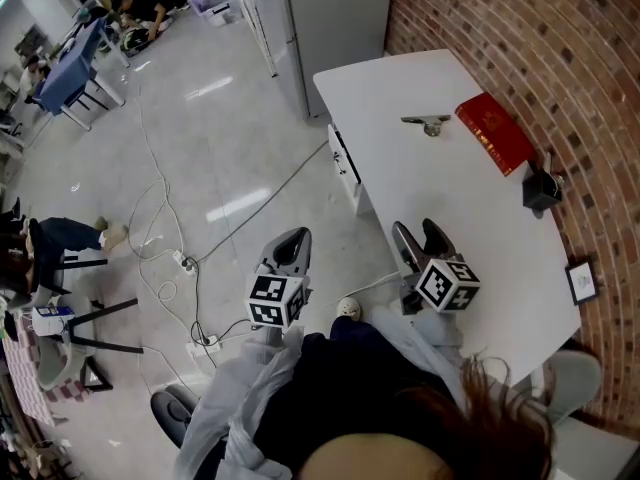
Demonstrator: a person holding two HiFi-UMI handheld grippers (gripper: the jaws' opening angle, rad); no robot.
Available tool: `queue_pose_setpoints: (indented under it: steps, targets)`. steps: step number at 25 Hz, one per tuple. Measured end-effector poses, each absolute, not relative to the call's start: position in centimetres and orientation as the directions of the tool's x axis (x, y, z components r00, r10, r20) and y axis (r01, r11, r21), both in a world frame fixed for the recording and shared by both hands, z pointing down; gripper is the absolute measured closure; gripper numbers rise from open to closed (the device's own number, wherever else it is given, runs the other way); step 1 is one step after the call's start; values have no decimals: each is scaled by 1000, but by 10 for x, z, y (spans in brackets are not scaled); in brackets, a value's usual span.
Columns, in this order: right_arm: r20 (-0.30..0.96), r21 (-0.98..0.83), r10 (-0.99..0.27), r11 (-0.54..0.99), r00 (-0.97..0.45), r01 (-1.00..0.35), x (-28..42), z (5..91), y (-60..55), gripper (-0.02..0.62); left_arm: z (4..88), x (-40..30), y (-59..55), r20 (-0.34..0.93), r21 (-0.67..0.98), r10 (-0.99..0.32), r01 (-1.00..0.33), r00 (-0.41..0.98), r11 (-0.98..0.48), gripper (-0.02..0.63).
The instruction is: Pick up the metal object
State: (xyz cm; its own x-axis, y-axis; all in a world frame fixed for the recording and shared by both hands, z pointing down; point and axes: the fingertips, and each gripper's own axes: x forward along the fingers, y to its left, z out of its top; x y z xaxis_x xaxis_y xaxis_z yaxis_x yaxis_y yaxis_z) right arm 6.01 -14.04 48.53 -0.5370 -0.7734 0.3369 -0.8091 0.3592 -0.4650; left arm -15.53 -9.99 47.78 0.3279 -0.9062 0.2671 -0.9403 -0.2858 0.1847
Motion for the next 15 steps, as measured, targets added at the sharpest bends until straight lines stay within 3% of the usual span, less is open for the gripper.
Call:
queue_pose_setpoints:
  steps: [15]
  targets:
    - [366,-485,-771,319,-521,-814,67,505,-164,247,502,-134,-128,316,220,-865,-917,390,-333,583]
